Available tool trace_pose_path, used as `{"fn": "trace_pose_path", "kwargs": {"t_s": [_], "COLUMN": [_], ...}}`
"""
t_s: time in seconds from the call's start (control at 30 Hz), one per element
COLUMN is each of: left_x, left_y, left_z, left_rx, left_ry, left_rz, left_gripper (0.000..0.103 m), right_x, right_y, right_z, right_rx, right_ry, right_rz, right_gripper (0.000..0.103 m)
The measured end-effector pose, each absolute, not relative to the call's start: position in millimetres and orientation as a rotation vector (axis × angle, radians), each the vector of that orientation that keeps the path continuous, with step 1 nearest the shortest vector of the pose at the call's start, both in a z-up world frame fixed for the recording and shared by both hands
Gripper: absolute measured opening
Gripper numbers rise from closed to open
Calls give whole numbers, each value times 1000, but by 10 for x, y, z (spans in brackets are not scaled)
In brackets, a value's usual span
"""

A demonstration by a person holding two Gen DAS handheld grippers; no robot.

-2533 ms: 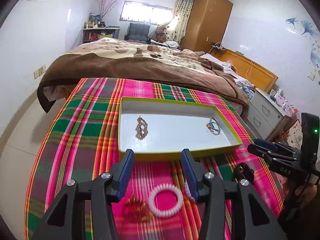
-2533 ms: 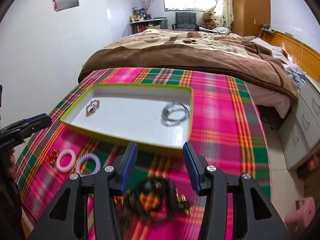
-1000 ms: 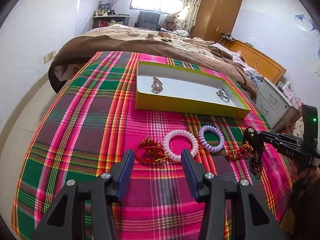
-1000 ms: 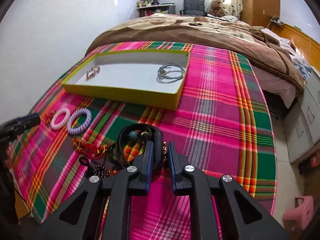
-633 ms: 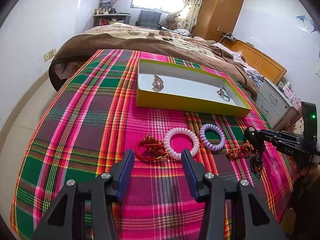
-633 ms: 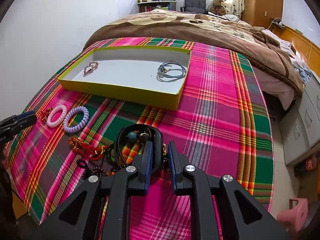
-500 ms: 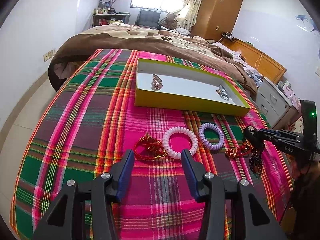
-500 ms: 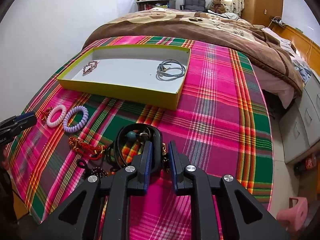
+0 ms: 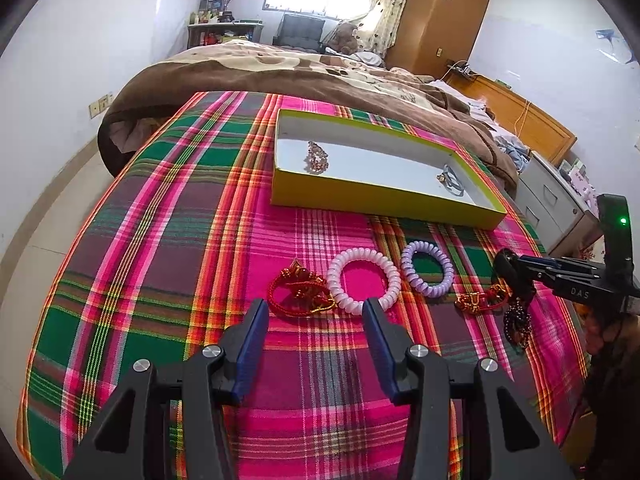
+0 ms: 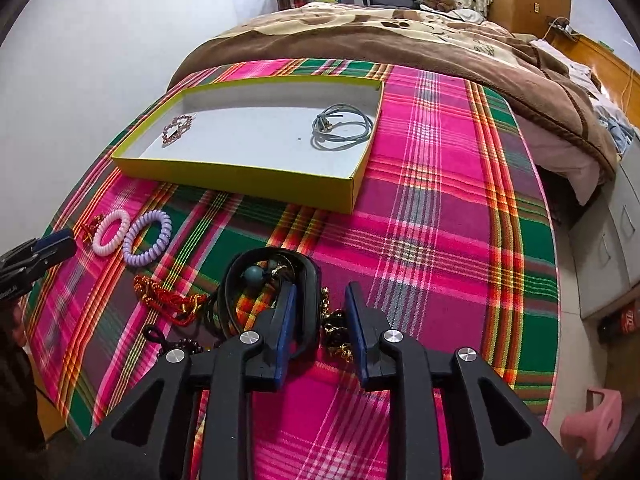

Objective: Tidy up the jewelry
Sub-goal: 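Move the right tool down to the black looped band beside the tray, then grasp the black looped band with the right tool while the left tool grasps the red beaded ornament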

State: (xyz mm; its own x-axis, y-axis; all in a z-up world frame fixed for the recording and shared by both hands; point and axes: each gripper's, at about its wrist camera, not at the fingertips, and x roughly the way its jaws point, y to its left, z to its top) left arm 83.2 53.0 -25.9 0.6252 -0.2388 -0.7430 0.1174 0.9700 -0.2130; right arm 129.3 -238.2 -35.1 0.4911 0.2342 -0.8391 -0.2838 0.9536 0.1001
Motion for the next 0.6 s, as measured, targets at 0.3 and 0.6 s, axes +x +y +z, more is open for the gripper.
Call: {"fn": "trace_pose_path", "kwargs": {"t_s": [0.3, 0.6], "left_x": [848, 840], "left_y": [543, 531], "left_z": [-287, -307], "left_rx": [-154, -151], "left_ry": [886, 894], "left_rz": [-190, -190], "left_gripper": [48, 48], "right_x": [1279, 1165], "right_y": [-2181, -2274], "right_z": [-360, -283], "right_rx": [-214, -170], "right_ry": [1009, 962], "right_rz": [319, 300], "right_gripper": [23, 12]}}
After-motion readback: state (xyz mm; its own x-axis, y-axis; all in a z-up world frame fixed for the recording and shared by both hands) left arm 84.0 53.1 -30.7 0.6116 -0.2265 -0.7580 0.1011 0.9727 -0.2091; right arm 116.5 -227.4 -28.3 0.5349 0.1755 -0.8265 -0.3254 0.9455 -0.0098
